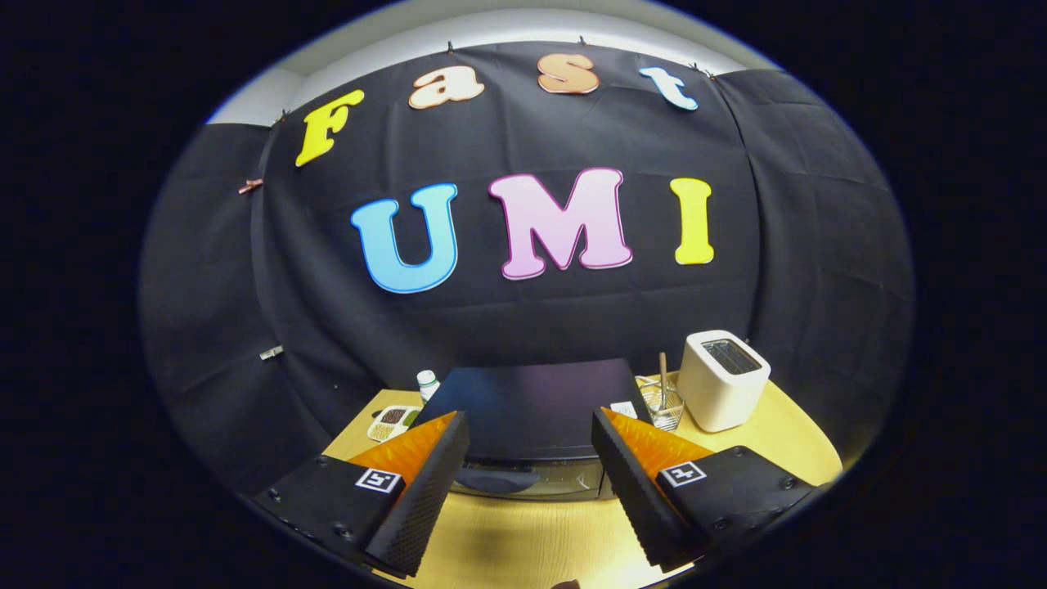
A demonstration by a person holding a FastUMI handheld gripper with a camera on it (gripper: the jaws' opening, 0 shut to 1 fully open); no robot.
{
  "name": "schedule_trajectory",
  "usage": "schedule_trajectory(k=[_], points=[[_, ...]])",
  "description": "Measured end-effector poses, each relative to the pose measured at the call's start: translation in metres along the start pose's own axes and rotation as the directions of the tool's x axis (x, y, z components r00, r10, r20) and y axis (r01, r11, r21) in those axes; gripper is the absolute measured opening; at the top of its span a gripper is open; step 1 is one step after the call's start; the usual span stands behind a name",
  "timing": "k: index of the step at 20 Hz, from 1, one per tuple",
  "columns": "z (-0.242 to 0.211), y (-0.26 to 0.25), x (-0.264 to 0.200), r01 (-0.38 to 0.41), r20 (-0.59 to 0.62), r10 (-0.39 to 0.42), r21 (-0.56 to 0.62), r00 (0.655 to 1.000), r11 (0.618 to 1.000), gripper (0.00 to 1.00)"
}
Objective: Open the toaster oven, put the food inside, and close the toaster oven door.
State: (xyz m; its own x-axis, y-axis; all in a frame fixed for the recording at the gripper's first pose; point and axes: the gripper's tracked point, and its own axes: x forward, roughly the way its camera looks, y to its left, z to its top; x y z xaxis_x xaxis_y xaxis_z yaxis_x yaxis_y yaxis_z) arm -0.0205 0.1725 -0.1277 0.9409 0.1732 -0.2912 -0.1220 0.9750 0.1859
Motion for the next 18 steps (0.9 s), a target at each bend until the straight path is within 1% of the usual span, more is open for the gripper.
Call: schedule_trajectory(k=[4,9,13,18], points=[[0.048,-0.014,-0.025,-0.006,0.107,0.008,-0.019,0.994,1.0,0.99],[0.108,-0.039,-0.06,0.0,0.256,0.01,-0.038,0.967,0.999,0.98],[0.139,-0.065,-0.082,-0.007,0.299,0.02,-0.045,0.954,0.999,0.98],[0.175,-0.104,-0.106,0.002,0.371,0.033,-0.094,0.928,0.996,0.98]])
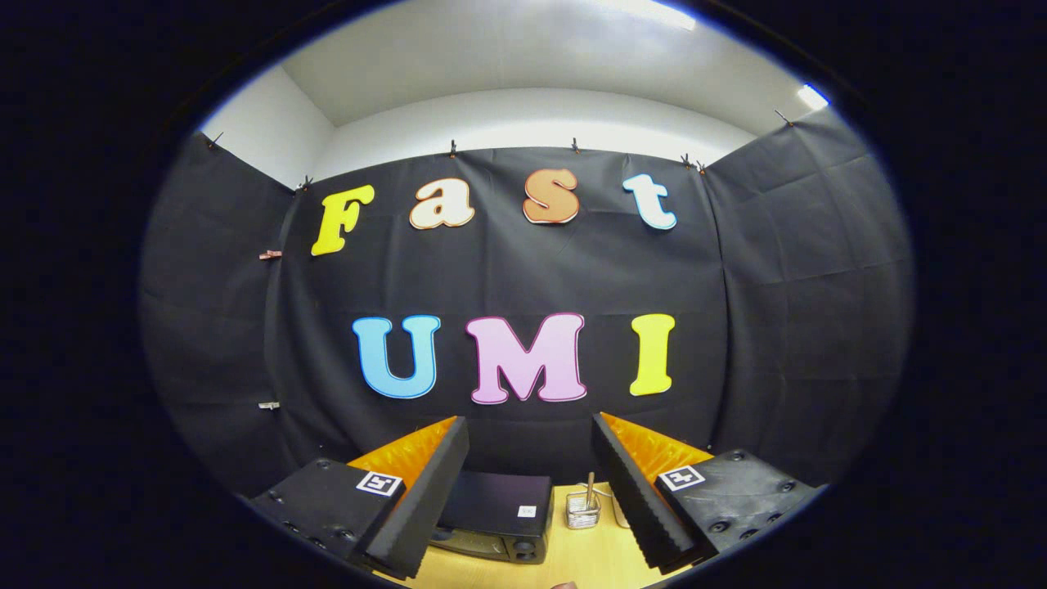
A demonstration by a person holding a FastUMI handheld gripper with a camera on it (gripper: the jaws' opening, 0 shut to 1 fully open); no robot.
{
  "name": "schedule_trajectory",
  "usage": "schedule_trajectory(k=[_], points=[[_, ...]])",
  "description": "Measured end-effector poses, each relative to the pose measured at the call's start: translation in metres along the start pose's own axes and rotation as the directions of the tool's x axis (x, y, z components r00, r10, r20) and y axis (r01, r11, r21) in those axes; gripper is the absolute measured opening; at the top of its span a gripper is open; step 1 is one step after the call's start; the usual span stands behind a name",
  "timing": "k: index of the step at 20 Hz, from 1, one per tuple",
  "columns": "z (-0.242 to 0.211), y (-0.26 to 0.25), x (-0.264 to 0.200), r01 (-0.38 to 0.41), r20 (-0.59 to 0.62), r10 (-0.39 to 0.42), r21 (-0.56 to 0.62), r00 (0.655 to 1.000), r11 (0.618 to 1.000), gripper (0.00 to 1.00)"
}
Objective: Open the toaster oven, put the food inside, and close the toaster oven door.
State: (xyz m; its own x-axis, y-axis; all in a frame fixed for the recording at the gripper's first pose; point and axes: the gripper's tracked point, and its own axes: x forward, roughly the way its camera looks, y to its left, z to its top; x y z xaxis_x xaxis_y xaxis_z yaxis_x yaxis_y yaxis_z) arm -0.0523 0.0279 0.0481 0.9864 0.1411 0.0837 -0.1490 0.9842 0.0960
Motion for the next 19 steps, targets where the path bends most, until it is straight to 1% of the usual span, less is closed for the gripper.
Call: schedule_trajectory(k=[3,5,8,12,15,19], points=[[0.011,-0.027,-0.003,0.002,0.01,-0.002,0.015,1.0,1.0,0.98],[0.011,-0.042,-0.004,0.0,0.004,0.0,0.022,1.0,1.0,0.98],[0.015,-0.069,-0.008,0.01,0.017,-0.01,0.003,1.0,1.0,0.98],[0.016,-0.09,-0.01,0.019,0.015,-0.02,0.03,1.0,0.999,0.98],[0.015,-0.107,-0.007,0.03,0.02,-0.031,0.027,0.999,0.999,0.97],[0.012,-0.115,-0.005,0.034,0.015,-0.035,0.032,0.999,0.999,0.98]])
